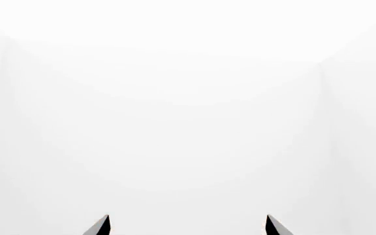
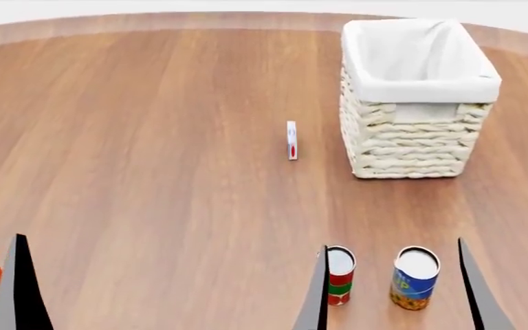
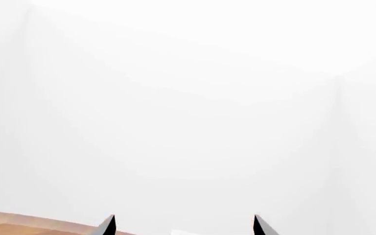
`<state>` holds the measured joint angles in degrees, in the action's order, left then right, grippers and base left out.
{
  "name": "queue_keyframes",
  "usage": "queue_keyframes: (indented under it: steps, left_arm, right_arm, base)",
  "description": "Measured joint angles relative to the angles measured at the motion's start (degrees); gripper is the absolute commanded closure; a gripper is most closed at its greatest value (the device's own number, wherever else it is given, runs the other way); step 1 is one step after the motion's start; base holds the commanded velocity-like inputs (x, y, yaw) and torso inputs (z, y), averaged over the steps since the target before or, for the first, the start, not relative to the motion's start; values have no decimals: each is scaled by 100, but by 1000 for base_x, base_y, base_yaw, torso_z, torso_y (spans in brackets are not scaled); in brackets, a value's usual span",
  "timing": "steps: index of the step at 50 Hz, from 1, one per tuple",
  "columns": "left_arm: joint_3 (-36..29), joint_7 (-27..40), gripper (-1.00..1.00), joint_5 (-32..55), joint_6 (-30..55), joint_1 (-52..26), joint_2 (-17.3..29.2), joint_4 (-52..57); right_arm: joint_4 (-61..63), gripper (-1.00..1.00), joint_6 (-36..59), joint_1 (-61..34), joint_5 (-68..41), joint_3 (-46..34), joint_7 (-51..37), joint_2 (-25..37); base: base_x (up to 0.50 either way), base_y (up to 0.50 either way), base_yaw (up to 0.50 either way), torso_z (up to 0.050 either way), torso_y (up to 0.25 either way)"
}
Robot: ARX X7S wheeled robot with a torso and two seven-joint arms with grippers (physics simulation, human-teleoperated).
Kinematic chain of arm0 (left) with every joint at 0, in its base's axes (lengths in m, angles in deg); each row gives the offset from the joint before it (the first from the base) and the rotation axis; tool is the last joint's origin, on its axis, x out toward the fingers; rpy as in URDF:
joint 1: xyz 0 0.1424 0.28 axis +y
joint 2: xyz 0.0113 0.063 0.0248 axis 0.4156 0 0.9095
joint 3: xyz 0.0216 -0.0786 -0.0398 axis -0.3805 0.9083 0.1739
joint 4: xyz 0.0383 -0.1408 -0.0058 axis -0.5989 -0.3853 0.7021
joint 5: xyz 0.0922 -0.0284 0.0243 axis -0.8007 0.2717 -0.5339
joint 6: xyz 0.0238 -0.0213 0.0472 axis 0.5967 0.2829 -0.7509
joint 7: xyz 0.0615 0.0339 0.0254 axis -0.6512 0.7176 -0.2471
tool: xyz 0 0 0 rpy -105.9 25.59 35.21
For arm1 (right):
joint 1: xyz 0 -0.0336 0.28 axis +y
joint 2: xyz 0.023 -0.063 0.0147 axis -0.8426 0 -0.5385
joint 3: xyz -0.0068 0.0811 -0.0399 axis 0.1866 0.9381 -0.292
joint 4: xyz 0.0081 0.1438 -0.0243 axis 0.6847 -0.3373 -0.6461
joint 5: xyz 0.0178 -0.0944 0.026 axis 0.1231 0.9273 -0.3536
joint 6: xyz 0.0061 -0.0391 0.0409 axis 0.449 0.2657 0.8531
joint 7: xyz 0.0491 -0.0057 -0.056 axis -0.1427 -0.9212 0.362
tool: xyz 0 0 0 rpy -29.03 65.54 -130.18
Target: Pick up the alphabet soup and the cream cheese box, and put them in the basket.
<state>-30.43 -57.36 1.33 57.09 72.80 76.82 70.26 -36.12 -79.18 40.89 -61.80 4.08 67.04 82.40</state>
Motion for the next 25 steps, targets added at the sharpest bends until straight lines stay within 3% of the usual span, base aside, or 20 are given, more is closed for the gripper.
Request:
queue_keyframes:
  steps: [25]
  left_arm:
    - [-95, 99, -100, 9, -46, -44, 81, -102]
  right_arm:
    - [-39, -100, 10, -51, -158, -9, -59, 64]
  base:
    - [193, 0, 0, 0, 0]
